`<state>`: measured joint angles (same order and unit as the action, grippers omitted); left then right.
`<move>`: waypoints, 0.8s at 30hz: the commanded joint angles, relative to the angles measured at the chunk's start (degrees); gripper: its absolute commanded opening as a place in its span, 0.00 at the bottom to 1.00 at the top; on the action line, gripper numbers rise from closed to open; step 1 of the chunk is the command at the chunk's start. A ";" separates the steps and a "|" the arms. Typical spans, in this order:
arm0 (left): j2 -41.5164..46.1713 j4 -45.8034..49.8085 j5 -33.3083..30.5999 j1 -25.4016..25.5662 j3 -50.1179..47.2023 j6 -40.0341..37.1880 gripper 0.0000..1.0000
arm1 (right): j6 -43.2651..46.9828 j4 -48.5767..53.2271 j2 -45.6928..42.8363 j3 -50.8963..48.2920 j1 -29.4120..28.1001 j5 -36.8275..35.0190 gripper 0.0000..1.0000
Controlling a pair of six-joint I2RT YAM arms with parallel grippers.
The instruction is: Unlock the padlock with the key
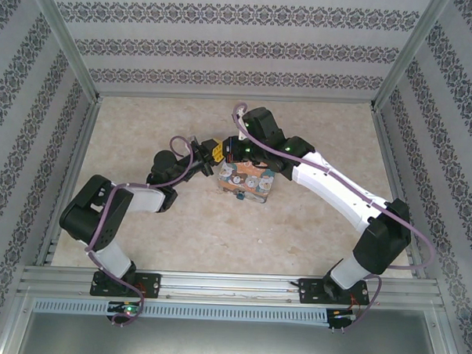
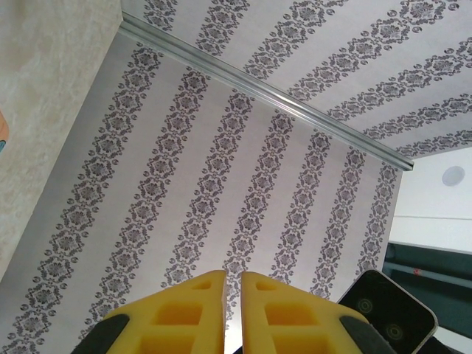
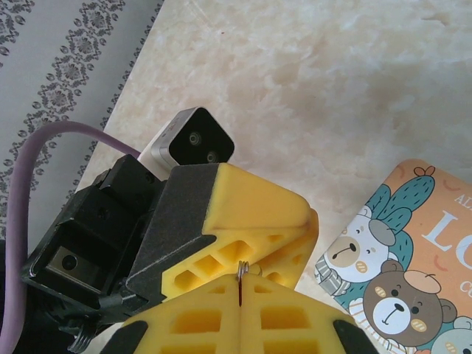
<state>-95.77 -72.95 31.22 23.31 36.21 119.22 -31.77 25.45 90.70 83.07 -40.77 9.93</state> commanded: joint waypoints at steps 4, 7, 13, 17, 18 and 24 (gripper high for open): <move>-1.35 -3.96 0.35 0.77 -0.44 5.64 0.12 | -0.73 -1.37 -2.35 -0.48 -0.52 -1.32 0.00; -1.53 -4.04 0.48 0.76 -0.44 5.64 0.12 | -0.67 -1.28 -2.43 -0.54 -0.51 -1.41 0.00; -1.92 -4.33 0.09 0.71 -0.63 5.49 0.11 | -1.27 -1.71 -2.89 -1.14 -0.41 -1.94 0.00; -1.71 -3.56 -0.09 0.61 -0.79 4.51 0.09 | -1.51 -1.94 -3.09 -1.46 -0.40 -1.61 0.00; -1.57 -3.37 -0.15 0.67 -0.79 4.27 0.07 | -1.54 -1.90 -3.22 -1.58 -0.31 -1.63 0.00; 3.31 6.39 -0.02 -0.31 -0.74 -3.19 0.00 | -1.98 -3.10 -5.17 -3.40 0.20 -1.38 0.00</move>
<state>-95.79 -72.51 31.29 23.24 36.21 118.93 -32.91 25.19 88.90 80.42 -40.73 9.30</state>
